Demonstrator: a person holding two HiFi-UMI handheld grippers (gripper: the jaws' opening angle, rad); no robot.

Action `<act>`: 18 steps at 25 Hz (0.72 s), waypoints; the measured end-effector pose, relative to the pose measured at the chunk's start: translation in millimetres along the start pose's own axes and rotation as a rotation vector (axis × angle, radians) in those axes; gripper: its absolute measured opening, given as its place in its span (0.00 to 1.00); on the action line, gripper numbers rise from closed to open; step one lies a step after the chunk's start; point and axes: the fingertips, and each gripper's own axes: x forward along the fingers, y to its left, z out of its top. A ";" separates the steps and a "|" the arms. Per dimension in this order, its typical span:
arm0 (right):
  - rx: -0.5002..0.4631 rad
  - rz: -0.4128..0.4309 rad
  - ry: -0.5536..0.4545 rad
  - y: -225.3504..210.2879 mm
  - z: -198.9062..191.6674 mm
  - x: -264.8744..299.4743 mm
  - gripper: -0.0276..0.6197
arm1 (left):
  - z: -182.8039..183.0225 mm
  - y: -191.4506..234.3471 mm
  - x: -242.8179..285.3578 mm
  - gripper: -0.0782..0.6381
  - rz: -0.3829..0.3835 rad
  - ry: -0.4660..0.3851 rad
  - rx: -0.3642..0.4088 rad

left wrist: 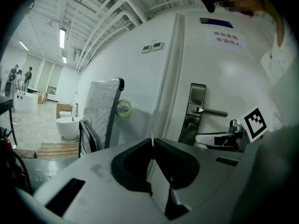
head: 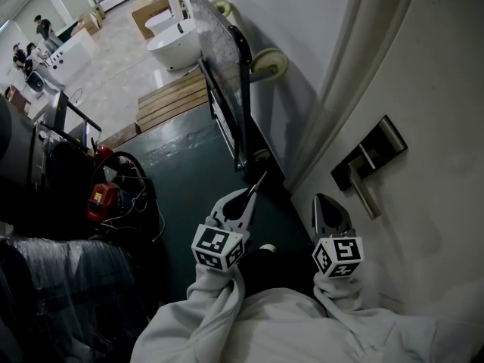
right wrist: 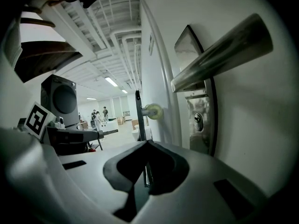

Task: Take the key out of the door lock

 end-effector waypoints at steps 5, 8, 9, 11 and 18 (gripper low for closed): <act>0.006 0.001 0.001 1.2 0.2 -1.2 0.12 | 0.0 -2.4 0.4 0.15 -0.007 0.003 0.002; 0.009 -0.004 0.002 -0.1 -1.3 -1.4 0.12 | -0.8 -1.0 1.4 0.15 -0.006 0.003 -0.001; 0.010 -0.007 0.002 -1.1 -1.9 -1.4 0.12 | -1.3 -0.7 2.0 0.15 -0.007 0.003 -0.002; 0.010 -0.012 0.003 -2.7 -2.4 -1.6 0.12 | -2.3 -0.4 2.9 0.15 -0.009 0.004 -0.002; 0.015 -0.010 0.014 0.9 -4.7 -3.5 0.12 | -4.1 4.8 -2.4 0.15 0.005 0.003 -0.020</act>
